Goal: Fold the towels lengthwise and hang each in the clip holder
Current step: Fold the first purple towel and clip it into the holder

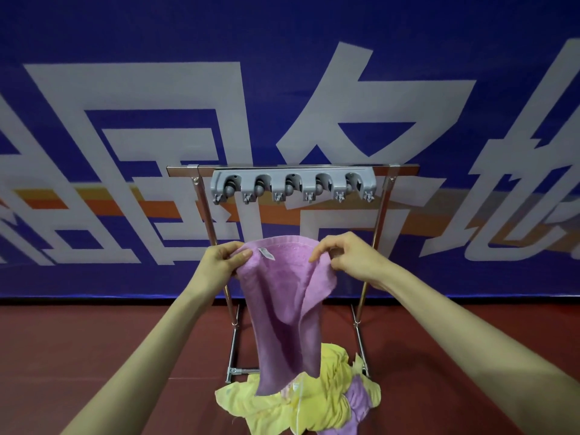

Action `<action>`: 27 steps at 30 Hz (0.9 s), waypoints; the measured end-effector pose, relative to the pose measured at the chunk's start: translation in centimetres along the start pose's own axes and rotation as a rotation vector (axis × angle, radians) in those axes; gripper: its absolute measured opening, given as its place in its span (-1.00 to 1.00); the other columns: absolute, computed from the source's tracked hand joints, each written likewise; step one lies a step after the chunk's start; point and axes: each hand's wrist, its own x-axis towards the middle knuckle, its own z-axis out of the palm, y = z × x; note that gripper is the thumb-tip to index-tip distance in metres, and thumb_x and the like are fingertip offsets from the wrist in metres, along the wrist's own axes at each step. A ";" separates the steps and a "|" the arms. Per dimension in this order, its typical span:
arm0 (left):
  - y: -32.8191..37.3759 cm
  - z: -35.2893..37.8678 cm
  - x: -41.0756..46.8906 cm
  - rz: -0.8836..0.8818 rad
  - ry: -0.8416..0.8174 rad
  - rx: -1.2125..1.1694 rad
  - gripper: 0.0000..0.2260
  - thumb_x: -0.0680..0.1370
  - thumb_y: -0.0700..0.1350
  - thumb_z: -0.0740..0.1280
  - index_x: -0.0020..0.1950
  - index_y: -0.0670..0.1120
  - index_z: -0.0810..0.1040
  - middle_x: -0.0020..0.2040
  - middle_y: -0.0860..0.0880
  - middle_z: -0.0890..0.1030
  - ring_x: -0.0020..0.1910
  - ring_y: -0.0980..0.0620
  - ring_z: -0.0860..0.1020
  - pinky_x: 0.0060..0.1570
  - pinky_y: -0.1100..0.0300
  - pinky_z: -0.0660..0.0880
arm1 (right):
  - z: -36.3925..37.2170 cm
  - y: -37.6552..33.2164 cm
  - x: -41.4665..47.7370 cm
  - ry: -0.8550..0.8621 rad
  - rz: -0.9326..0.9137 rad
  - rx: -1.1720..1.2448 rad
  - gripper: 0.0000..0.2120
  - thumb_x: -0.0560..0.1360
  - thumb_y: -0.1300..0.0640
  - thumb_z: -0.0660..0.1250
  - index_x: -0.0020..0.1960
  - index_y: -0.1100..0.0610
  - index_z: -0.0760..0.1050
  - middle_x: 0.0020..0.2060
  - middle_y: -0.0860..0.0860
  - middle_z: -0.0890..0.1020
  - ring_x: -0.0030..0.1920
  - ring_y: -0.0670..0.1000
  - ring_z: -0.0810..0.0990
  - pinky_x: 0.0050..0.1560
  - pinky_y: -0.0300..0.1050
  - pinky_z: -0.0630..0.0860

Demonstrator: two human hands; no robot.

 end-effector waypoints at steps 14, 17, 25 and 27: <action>1.6 1.3 -0.4 0.055 0.013 0.019 -0.80 0.61 -0.29 0.21 -0.07 -0.16 0.63 -0.39 0.12 0.61 -0.40 0.27 0.51 -0.33 0.43 0.45 | 0.6 -1.7 -0.1 0.039 -0.118 -0.075 -0.57 0.29 0.58 0.15 -0.12 0.24 0.68 -0.36 -0.06 0.58 -0.41 -0.12 0.56 -0.31 -0.23 0.56; 1.5 1.5 -0.5 0.083 0.012 0.048 -0.80 0.60 -0.31 0.20 -0.03 -0.18 0.62 -0.43 0.15 0.56 -0.44 0.28 0.45 -0.34 0.46 0.40 | 0.9 -2.0 -0.1 0.057 -0.120 -0.009 -0.66 0.29 0.54 0.24 -0.19 0.21 0.68 -0.37 0.09 0.55 -0.47 -0.12 0.50 -0.37 -0.26 0.52; 1.9 2.6 -1.4 0.064 -0.062 -0.021 -0.79 0.60 -0.30 0.21 0.14 -0.16 0.59 -0.07 -0.02 0.69 -0.14 0.24 0.63 -0.10 0.40 0.51 | 2.4 -3.2 0.5 0.127 -0.279 -0.058 -0.77 0.36 0.20 0.51 -0.34 -0.07 0.56 -0.24 -0.14 0.52 -0.18 -0.19 0.47 -0.08 -0.29 0.39; 2.2 3.1 -1.8 0.057 -0.090 -0.087 -0.77 0.60 -0.31 0.21 0.16 -0.16 0.60 -0.01 -0.04 0.70 -0.05 0.19 0.65 -0.08 0.44 0.49 | 2.8 -3.7 0.3 0.073 -0.281 0.048 -0.81 0.41 0.27 0.44 -0.30 0.03 0.57 -0.35 -0.14 0.56 -0.28 -0.20 0.48 -0.15 -0.26 0.42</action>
